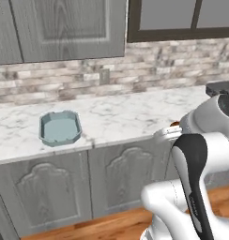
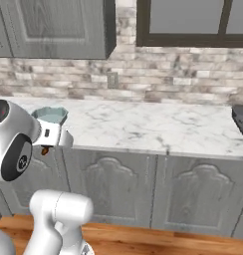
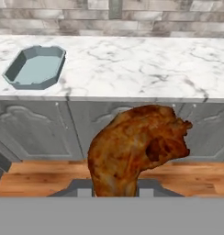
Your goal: Place one squash and one chicken drumstick in each tupperware on the nearby counter, to pack two identical lunches.
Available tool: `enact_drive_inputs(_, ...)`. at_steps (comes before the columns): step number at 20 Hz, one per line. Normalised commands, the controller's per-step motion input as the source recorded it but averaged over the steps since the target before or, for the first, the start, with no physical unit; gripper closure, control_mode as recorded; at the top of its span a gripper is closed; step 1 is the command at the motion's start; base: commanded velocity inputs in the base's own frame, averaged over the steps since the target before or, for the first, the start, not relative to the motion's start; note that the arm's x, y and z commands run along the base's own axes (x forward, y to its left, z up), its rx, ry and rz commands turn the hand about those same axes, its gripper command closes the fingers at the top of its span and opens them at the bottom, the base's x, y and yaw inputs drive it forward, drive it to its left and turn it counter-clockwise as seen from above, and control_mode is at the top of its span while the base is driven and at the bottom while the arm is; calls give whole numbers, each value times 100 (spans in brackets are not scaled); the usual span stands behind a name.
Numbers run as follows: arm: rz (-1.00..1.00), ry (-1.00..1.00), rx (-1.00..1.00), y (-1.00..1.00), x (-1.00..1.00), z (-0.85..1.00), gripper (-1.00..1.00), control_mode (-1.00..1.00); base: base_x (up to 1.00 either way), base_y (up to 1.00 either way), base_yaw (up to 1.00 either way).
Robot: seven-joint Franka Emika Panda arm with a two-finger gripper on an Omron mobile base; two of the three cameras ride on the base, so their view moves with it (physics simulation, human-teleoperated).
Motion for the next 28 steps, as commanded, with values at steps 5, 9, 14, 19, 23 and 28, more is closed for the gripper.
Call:
enact_drive_inputs(5, 0, 0, 0, 0, 0, 0, 100, 100, 44, 100, 0)
enact_drive_inputs(9, 0, 0, 0, 0, 0, 0, 100, 100, 53, 100, -1)
enact_drive_inputs(14, 0, 0, 0, 0, 0, 0, 100, 100, 65, 95, -2)
enact_drive_inputs(19, 0, 0, 0, 0, 0, 0, 100, 100, 79, 40, -1)
enact_drive_inputs(23, 0, 0, 0, 0, 0, 0, 100, 100, 46, -4, 0)
enact_drive_inputs(28, 0, 13, 0, -40, 0, -65, 100, -100, 0, 0, 0)
